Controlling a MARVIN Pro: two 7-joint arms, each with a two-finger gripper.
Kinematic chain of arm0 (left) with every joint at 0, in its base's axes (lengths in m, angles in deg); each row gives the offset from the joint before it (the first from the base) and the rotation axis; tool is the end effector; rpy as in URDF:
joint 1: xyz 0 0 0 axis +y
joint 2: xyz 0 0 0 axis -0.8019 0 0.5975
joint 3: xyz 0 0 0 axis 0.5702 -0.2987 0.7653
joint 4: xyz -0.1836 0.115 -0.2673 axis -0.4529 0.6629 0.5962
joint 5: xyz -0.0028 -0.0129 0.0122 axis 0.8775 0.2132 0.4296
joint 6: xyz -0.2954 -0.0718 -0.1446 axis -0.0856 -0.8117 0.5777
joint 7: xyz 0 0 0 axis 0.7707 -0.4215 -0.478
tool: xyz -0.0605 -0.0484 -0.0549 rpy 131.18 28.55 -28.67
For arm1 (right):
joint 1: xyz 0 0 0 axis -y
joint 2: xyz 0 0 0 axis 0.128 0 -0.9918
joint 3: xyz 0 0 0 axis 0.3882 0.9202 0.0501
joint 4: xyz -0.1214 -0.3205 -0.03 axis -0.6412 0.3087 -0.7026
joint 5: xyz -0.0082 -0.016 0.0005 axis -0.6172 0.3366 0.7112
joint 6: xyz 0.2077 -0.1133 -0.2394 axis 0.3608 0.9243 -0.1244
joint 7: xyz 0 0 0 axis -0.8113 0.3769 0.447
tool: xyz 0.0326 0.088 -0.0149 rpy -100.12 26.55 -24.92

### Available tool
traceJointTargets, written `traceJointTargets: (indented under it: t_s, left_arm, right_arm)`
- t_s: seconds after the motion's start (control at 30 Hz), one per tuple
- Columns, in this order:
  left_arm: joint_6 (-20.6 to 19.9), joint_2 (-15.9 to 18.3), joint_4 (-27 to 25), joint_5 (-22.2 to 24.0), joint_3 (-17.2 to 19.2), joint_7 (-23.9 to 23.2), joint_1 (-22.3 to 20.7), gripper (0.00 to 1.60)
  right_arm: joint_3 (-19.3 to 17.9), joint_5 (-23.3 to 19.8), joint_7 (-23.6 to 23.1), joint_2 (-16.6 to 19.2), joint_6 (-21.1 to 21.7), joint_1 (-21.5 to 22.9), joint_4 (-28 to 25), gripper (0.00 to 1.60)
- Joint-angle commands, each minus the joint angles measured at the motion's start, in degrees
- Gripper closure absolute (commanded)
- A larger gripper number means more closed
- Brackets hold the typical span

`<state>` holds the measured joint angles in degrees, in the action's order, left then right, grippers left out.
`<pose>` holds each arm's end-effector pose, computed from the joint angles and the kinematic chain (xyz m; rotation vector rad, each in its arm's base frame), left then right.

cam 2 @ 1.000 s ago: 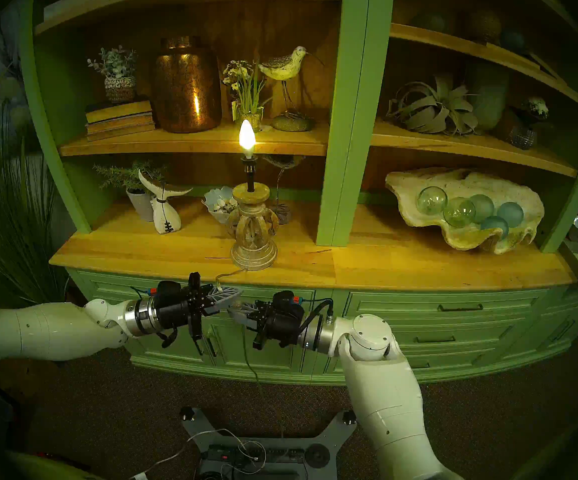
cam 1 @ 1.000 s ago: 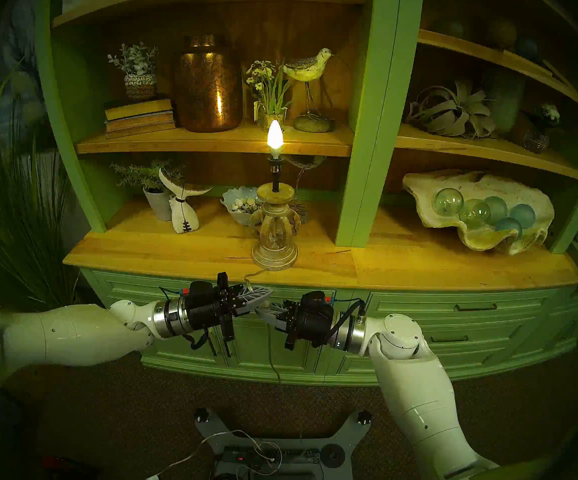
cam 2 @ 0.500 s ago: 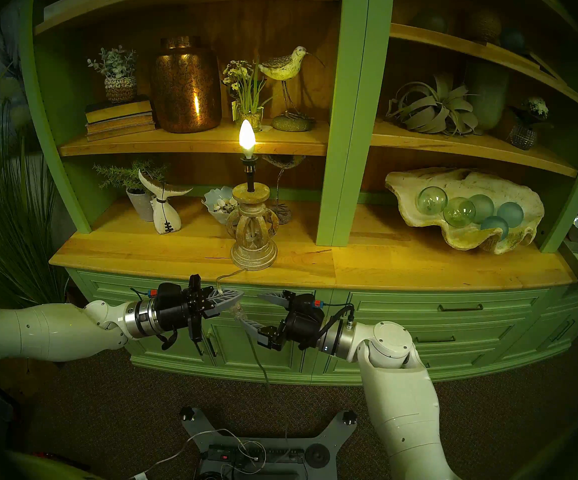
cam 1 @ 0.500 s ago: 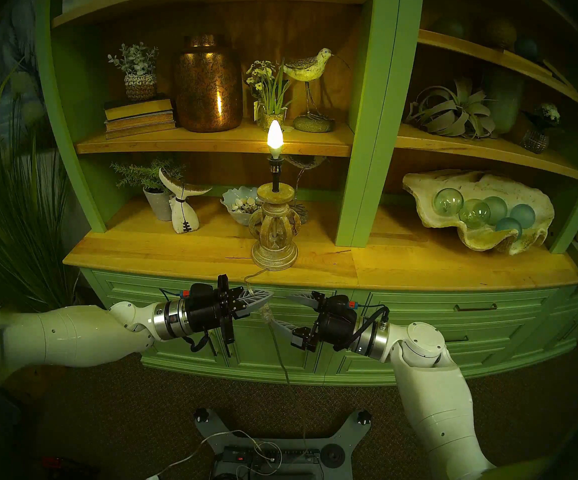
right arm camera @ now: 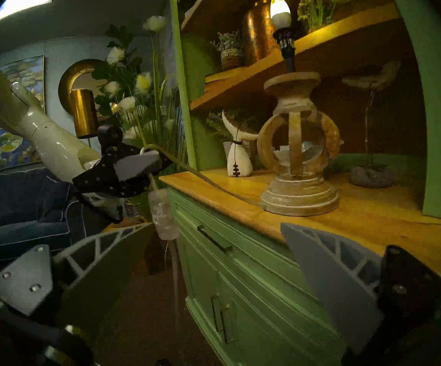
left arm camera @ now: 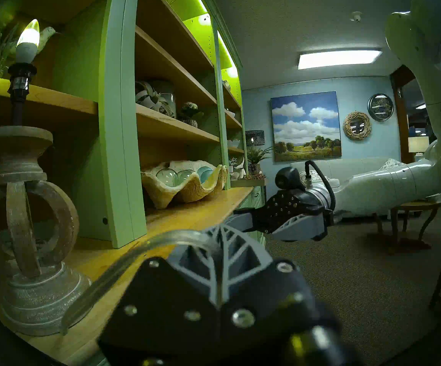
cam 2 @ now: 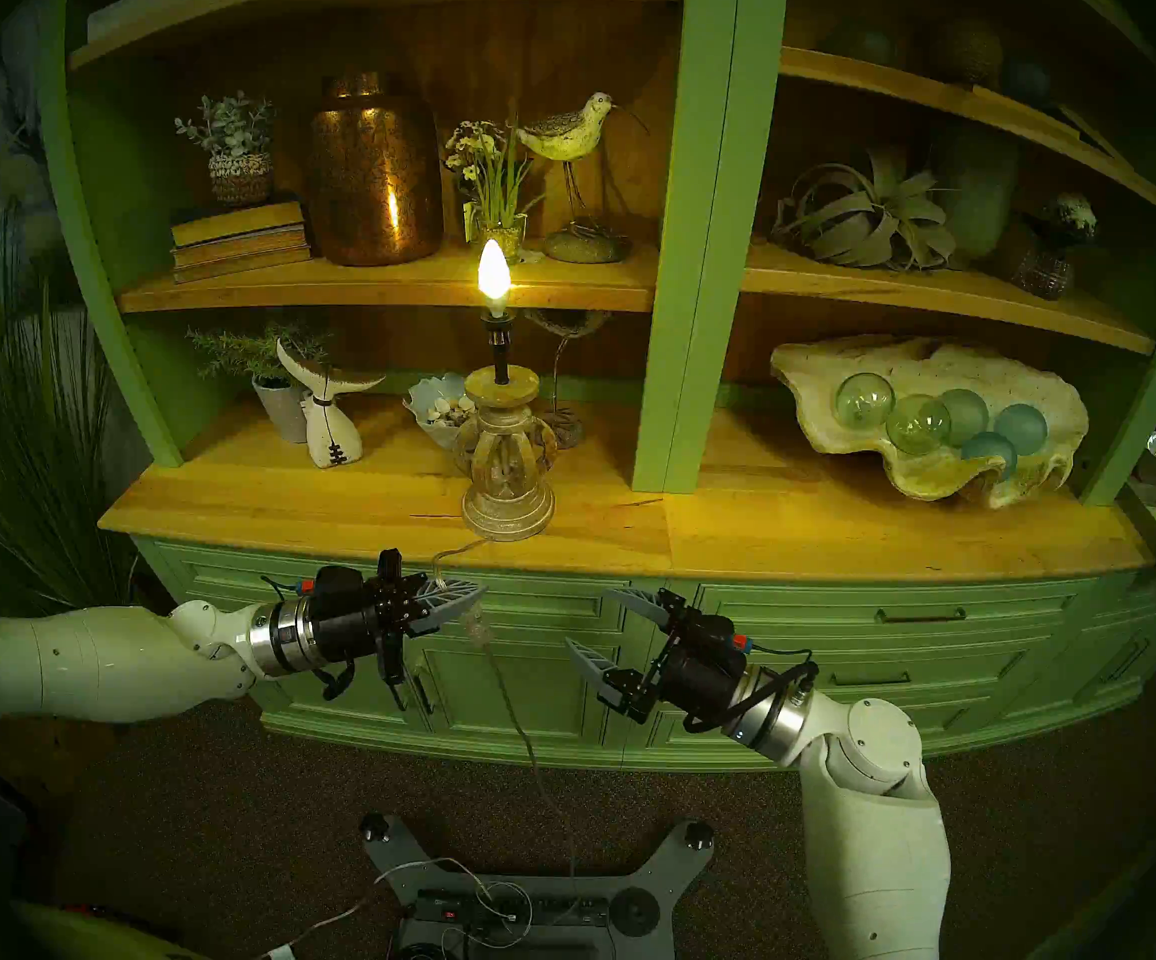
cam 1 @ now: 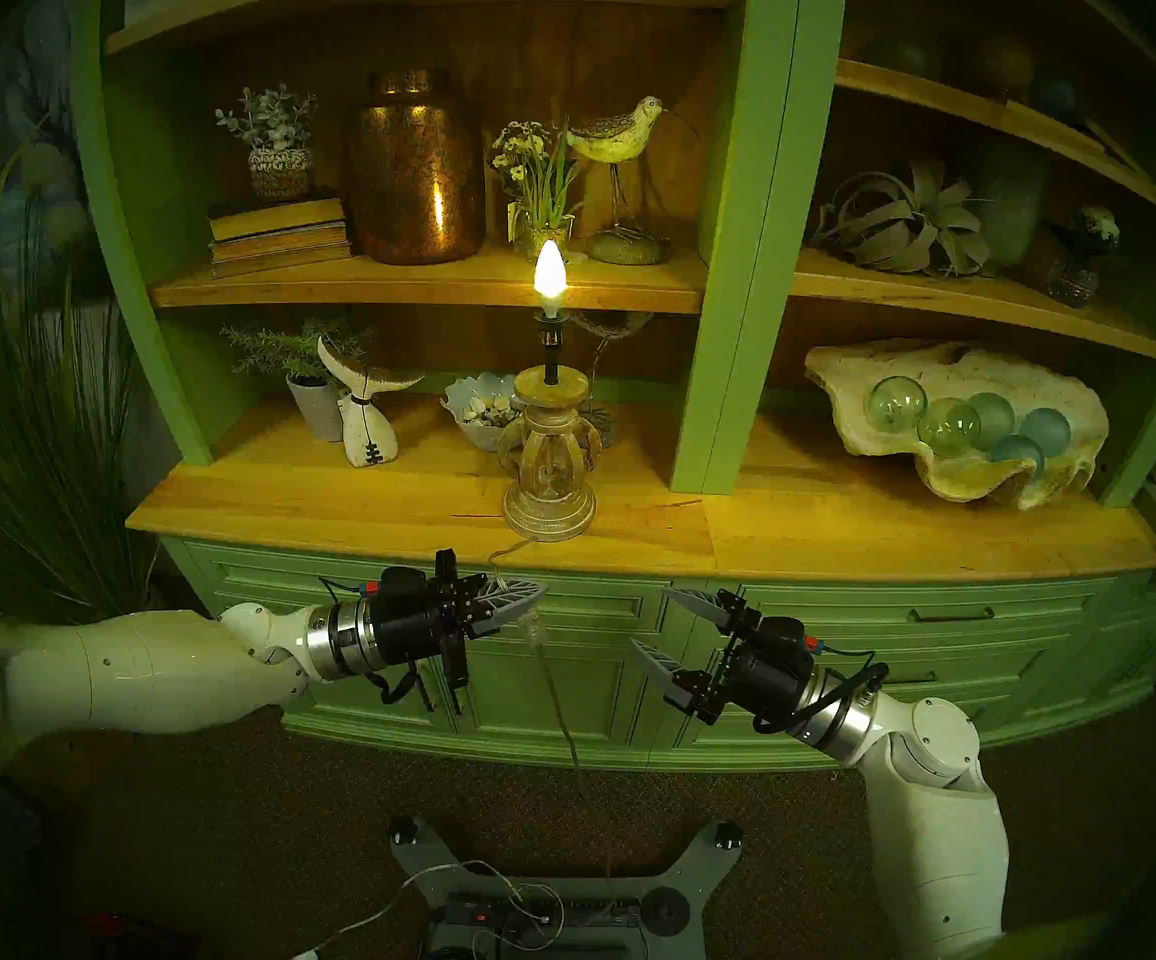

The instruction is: Grab cable and switch light on

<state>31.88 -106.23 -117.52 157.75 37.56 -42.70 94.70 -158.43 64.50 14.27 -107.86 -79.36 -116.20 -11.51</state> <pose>0.3885 0.0816 -0.3605 1.2081 -1.0667 1.5307 0.2717 -0.0509 -0.4023 -1.5438 -0.7404 -1.6373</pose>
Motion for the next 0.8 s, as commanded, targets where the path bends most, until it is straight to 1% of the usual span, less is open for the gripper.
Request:
traceJointTargets:
  t_s: [0.0,0.03,0.07,0.1,0.13,0.17,0.23,0.27,0.37,0.4,0.43,0.47,0.53,0.57,0.63,0.67,0.7,0.73,0.77]
  left_arm:
    - [0.7,-0.1,-0.9,-0.4,0.8,-3.1,-1.7,1.60]
    - [0.7,-0.1,-0.9,-0.4,0.8,-2.7,-1.6,1.60]
    - [0.7,-0.1,-0.9,-0.5,0.8,-2.6,-1.6,1.60]
    - [0.6,-0.1,-0.9,-0.5,0.7,-2.3,-1.5,1.60]
    - [0.6,-0.1,-0.9,-0.5,0.7,-2.2,-1.5,1.60]
    - [0.6,-0.1,-0.9,-0.5,0.7,-2.0,-1.5,1.60]
    - [0.6,-0.2,-0.9,-0.6,0.6,-1.8,-1.5,1.60]
    - [0.6,-0.2,-0.9,-0.6,0.6,-1.7,-1.4,1.60]
    - [0.6,-0.2,-0.9,-0.8,0.6,-1.7,-1.5,1.60]
    - [0.6,-0.2,-0.9,-0.8,0.6,-1.7,-1.5,1.60]
    - [0.6,-0.2,-0.9,-0.8,0.6,-1.7,-1.5,1.60]
    - [0.6,-0.2,-0.9,-0.9,0.6,-1.7,-1.5,1.60]
    - [0.6,-0.1,-0.9,-1.0,0.6,-1.7,-1.5,1.60]
    - [0.6,-0.1,-0.9,-1.0,0.6,-1.7,-1.5,1.60]
    - [0.6,-0.1,-0.9,-1.1,0.6,-1.7,-1.5,1.60]
    - [0.6,-0.1,-0.9,-1.2,0.6,-1.7,-1.6,1.60]
    - [0.6,-0.1,-0.9,-1.2,0.6,-1.8,-1.6,1.60]
    - [0.6,-0.1,-1.0,-1.2,0.6,-1.8,-1.6,1.60]
    - [0.6,-0.1,-1.0,-1.3,0.6,-1.9,-1.6,1.60]
  right_arm:
    - [-1.6,-2.5,-3.8,-5.4,-5.0,-5.6,-1.8,0.00]
    - [-2.0,-2.8,-3.5,-6.4,-6.0,-7.7,-1.9,0.00]
    - [-2.3,-3.1,-3.6,-7.1,-6.6,-8.7,-1.7,0.00]
    - [-2.6,-3.0,-3.8,-7.7,-7.6,-8.5,-0.6,0.00]
    - [-3.2,-3.3,-3.6,-8.5,-8.7,-10.0,-0.5,0.00]
    - [-3.8,-4.0,-3.2,-8.8,-9.5,-9.7,0.3,0.00]
    - [-5.2,-4.7,-3.0,-10.9,-11.9,-12.2,0.2,0.00]
    - [-5.6,-4.9,-3.0,-11.2,-12.5,-12.3,0.5,0.00]
    - [-7.6,-6.4,-2.8,-13.4,-15.9,-14.6,0.6,0.00]
    - [-8.5,-7.0,-2.3,-14.6,-17.5,-16.1,0.3,0.00]
    - [-8.8,-7.3,-2.5,-14.0,-17.1,-15.4,0.8,0.00]
    - [-9.7,-8.0,-2.3,-15.9,-19.4,-17.3,0.0,0.00]
    - [-10.9,-9.3,-2.0,-16.6,-20.7,-18.2,-0.4,0.00]
    - [-11.7,-9.9,-1.6,-18.0,-23.0,-19.5,-1.2,0.00]
    - [-12.6,-11.1,-1.1,-18.0,-23.1,-19.7,-1.4,0.00]
    - [-13.9,-11.7,-0.7,-20.0,-25.9,-20.0,-1.8,0.00]
    - [-14.2,-12.6,-0.2,-19.6,-25.4,-20.2,-2.0,0.00]
    - [-15.0,-13.1,0.1,-20.9,-27.0,-20.3,-2.4,0.00]
    - [-15.4,-13.8,0.4,-21.4,-27.8,-20.5,-2.7,0.00]
